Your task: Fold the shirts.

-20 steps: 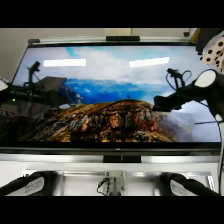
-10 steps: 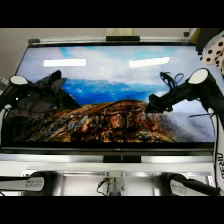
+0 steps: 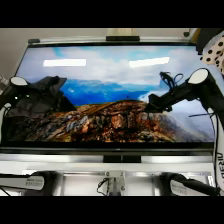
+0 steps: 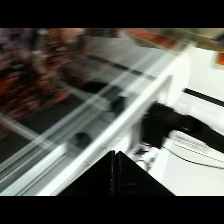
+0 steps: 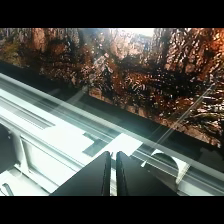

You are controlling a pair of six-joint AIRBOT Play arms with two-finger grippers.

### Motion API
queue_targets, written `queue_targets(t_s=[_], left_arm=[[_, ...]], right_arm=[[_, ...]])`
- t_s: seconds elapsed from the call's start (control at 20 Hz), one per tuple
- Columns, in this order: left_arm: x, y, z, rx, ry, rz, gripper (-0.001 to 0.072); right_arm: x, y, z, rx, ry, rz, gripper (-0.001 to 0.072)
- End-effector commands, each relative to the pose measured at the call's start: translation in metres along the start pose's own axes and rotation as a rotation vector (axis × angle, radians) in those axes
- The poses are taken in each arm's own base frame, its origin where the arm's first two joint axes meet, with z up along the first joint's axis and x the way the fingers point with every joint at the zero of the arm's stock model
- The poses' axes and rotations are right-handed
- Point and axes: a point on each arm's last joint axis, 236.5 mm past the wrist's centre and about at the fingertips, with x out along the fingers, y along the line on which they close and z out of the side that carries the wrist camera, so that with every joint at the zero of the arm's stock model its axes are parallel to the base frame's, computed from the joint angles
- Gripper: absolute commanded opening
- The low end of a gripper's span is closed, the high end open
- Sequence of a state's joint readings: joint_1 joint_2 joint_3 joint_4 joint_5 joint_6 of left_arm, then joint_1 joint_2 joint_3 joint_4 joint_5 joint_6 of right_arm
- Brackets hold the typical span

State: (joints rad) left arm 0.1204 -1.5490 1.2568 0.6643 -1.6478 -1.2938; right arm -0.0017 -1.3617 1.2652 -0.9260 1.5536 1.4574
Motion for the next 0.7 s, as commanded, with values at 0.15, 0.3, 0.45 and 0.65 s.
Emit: queue_targets(t_s=[0.15, 0.3, 0.45, 0.65], left_arm=[[-0.196, 0.155, -0.008, -0.211, -0.288, 0.945, 0.0031], [-0.277, 0.151, 0.003, -0.283, -0.643, 0.988, 0.0711], [-0.286, 0.195, -0.028, -0.533, -0.681, 0.836, 0.0711], [-0.274, 0.228, -0.018, -0.653, -0.835, 0.564, 0.0709]], right_arm=[[0.0, 0.0, -0.001, 0.017, 0.005, 0.001, 0.0167], [0.0, -0.001, 0.0, 0.017, -0.001, -0.004, 0.0167], [0.0, -0.003, 0.005, 0.016, -0.02, -0.013, 0.0167], [0.0, -0.003, 0.007, 0.017, -0.031, -0.014, 0.0167]])
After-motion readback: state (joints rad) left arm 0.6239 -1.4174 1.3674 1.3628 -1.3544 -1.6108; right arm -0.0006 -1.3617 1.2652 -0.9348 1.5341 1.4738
